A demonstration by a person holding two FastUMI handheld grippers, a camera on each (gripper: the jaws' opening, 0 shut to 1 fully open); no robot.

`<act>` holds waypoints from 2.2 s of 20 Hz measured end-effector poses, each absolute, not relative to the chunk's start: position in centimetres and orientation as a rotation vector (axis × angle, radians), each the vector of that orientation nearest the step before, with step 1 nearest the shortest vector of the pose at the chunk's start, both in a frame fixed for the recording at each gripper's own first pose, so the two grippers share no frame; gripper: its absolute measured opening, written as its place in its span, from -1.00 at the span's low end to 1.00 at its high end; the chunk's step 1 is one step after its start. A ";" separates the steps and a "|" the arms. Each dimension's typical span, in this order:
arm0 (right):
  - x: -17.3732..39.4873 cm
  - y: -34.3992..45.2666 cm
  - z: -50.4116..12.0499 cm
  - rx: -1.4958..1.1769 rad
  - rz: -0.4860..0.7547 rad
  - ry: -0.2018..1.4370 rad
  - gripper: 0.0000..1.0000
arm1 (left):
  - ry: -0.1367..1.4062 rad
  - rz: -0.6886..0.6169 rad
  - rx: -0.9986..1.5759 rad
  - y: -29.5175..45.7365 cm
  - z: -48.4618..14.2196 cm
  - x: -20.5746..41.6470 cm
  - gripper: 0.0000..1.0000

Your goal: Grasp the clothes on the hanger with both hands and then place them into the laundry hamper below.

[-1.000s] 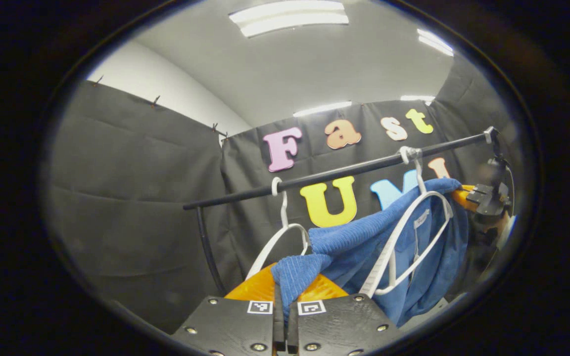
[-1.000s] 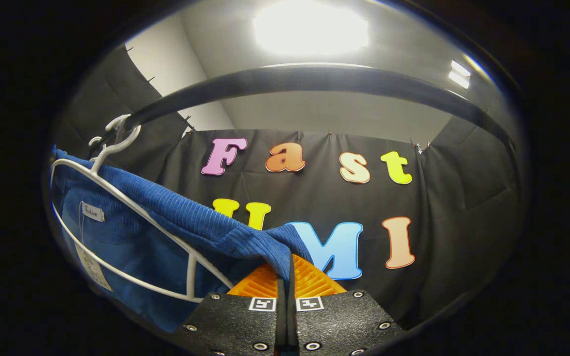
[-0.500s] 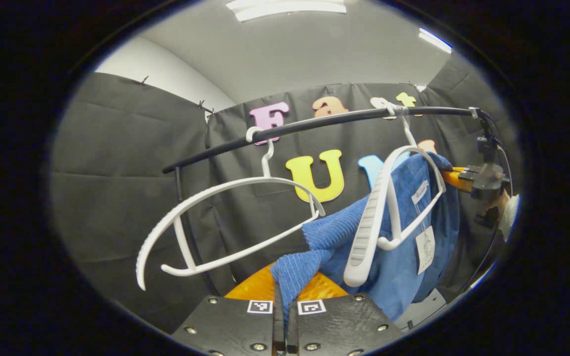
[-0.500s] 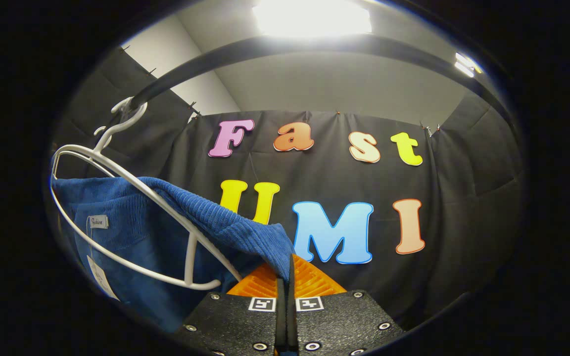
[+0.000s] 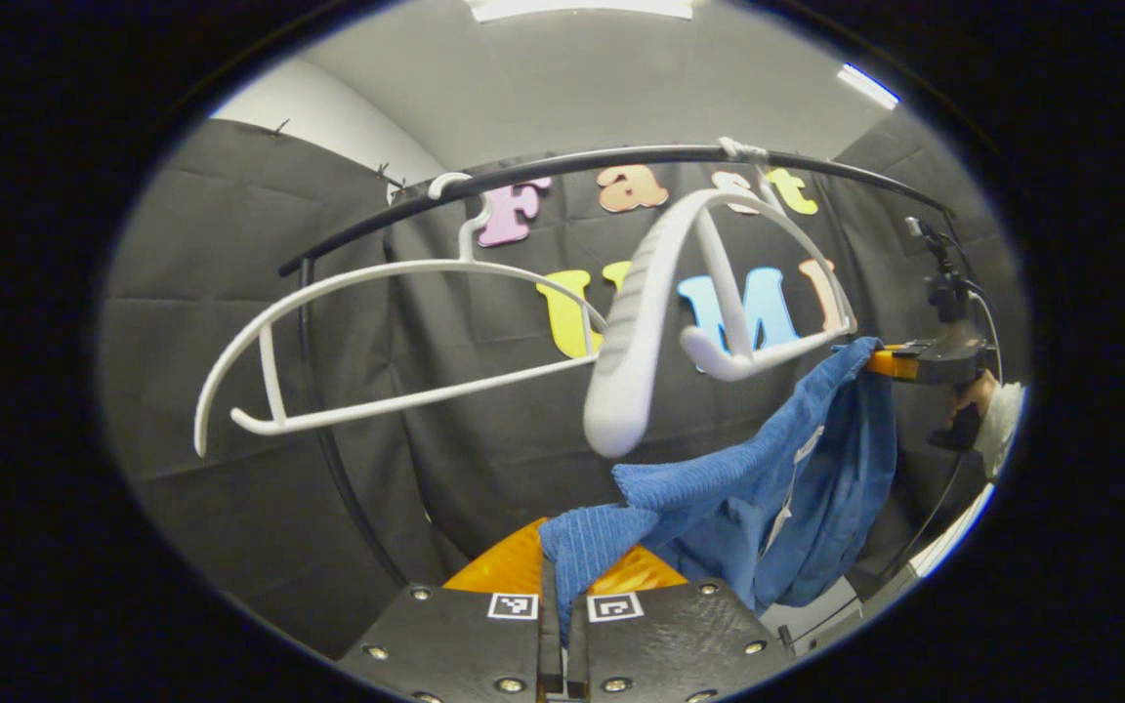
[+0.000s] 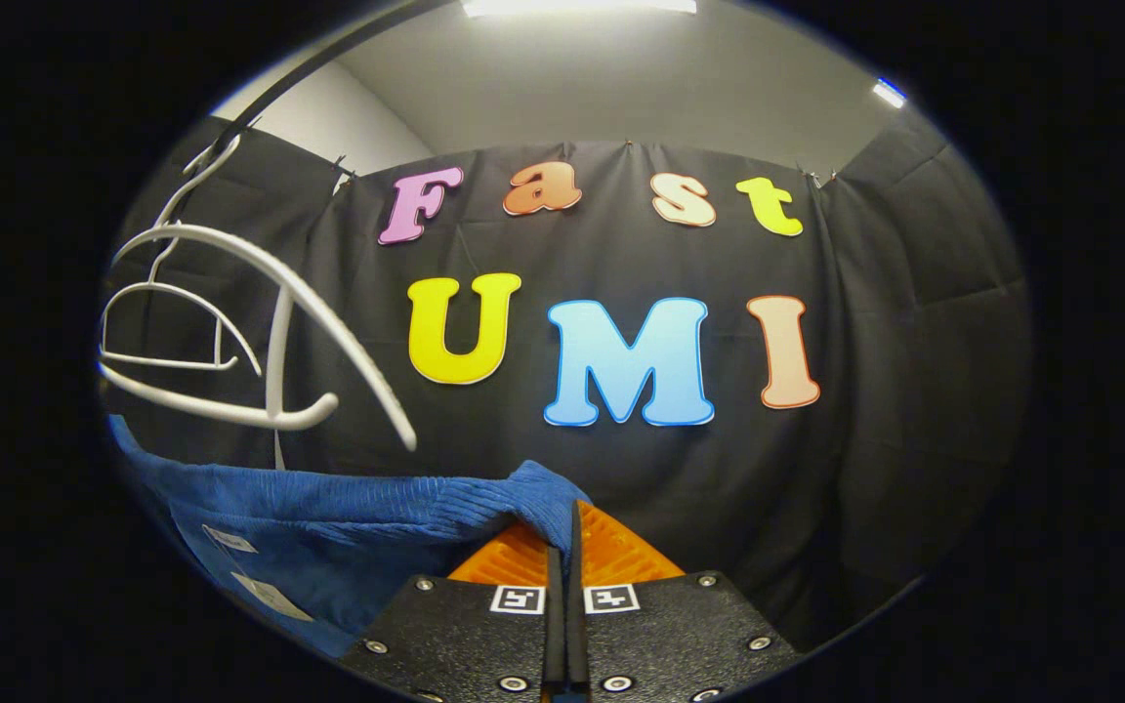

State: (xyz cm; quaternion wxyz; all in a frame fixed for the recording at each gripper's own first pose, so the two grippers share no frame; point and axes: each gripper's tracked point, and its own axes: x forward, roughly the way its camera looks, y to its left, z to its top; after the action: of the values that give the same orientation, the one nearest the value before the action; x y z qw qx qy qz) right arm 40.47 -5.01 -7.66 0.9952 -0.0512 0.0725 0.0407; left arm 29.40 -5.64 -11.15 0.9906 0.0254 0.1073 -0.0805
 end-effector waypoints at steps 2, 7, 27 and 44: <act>39.5 -4.9 -8.6 -0.114 0.086 0.165 -0.99 | 0.232 -0.158 0.032 -5.6 -11.5 29.2 -0.93; 35.4 -4.6 -9.3 -0.121 0.077 0.186 -0.99 | 0.233 -0.147 -0.012 -5.4 -12.1 26.6 -0.93; 11.4 7.4 -4.1 -0.031 0.142 0.148 -0.99 | 0.063 -0.334 -0.161 -7.3 -3.0 8.1 -0.92; 4.1 13.6 -24.3 -0.059 0.266 0.524 -0.98 | 0.351 -0.359 -0.152 -11.6 -20.7 5.2 -0.93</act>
State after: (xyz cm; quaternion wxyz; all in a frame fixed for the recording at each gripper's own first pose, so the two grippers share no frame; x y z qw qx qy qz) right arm 4.08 13.62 -24.33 0.9567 -0.0291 0.2583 0.1310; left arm 5.19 -11.57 -20.74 0.9658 -0.0753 0.1734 -0.1777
